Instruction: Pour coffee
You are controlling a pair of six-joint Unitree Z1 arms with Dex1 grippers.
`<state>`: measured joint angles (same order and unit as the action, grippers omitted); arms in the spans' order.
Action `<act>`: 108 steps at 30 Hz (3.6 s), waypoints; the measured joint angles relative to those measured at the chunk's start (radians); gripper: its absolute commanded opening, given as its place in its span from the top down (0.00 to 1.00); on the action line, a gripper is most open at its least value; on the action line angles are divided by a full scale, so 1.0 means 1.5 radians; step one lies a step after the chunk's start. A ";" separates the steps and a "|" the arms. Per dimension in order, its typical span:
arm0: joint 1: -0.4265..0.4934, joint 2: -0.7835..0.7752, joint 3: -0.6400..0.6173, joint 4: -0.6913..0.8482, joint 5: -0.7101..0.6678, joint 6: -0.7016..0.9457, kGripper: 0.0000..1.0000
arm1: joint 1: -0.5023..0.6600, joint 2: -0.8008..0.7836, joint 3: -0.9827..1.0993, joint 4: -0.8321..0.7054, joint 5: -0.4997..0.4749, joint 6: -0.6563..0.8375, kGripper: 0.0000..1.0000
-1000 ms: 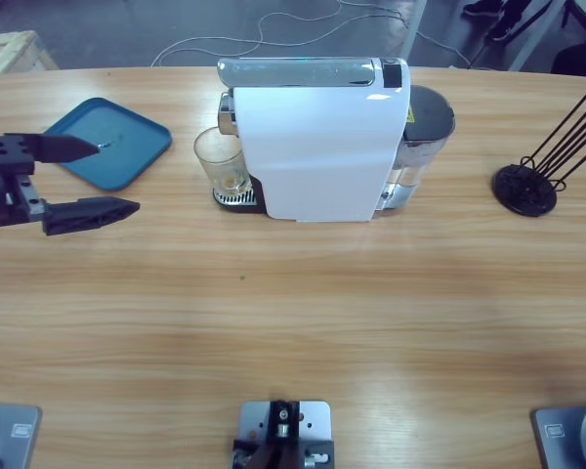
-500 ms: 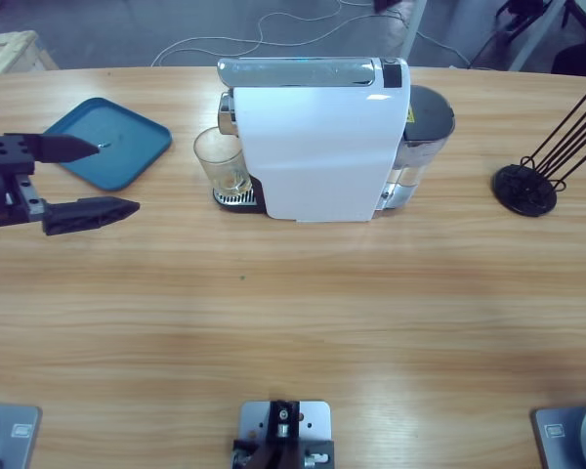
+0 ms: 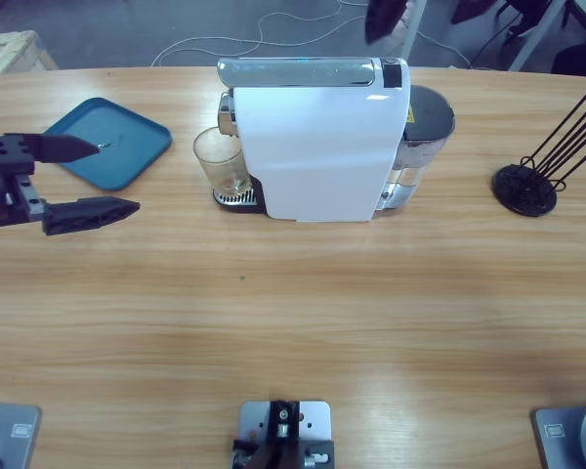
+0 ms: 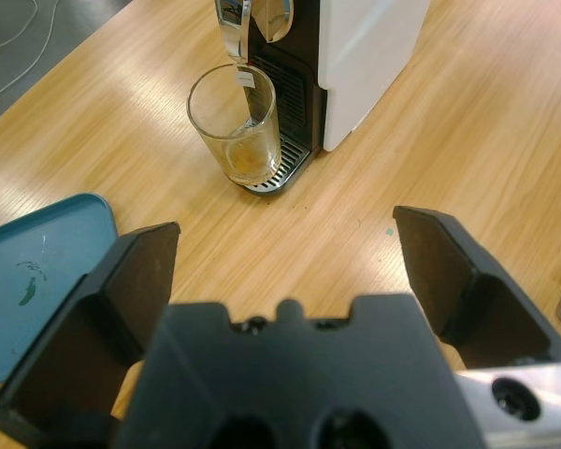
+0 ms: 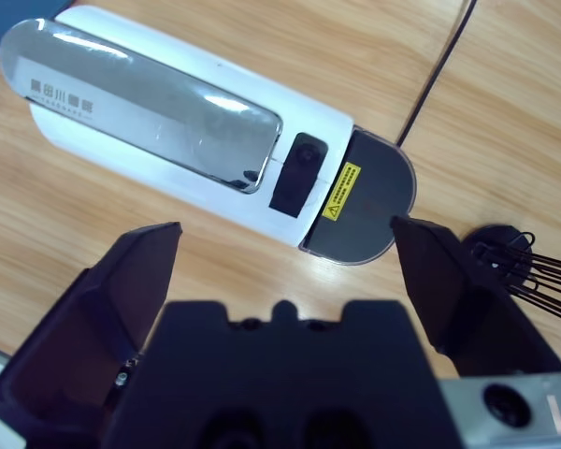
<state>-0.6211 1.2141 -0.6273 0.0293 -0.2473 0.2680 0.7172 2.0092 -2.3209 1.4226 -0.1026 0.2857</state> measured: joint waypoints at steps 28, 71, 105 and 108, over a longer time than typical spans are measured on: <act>0.001 0.015 0.000 0.000 0.000 0.000 0.01 | 0.085 -0.343 0.538 -0.275 -0.035 0.096 0.00; -0.005 0.023 0.000 0.000 0.005 0.000 0.01 | 0.059 -0.527 0.918 -0.571 0.132 -0.067 0.00; -0.005 0.043 0.004 0.000 0.005 0.000 0.01 | 0.042 -0.527 0.918 -0.584 0.156 -0.077 0.00; -0.005 0.045 0.003 0.000 0.006 0.000 0.01 | 0.042 -0.527 0.919 -0.594 0.135 -0.077 0.00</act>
<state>-0.6283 1.2822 -0.6221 0.0290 -0.2389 0.2679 0.7797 1.2193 -0.9429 0.5318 0.0993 0.1698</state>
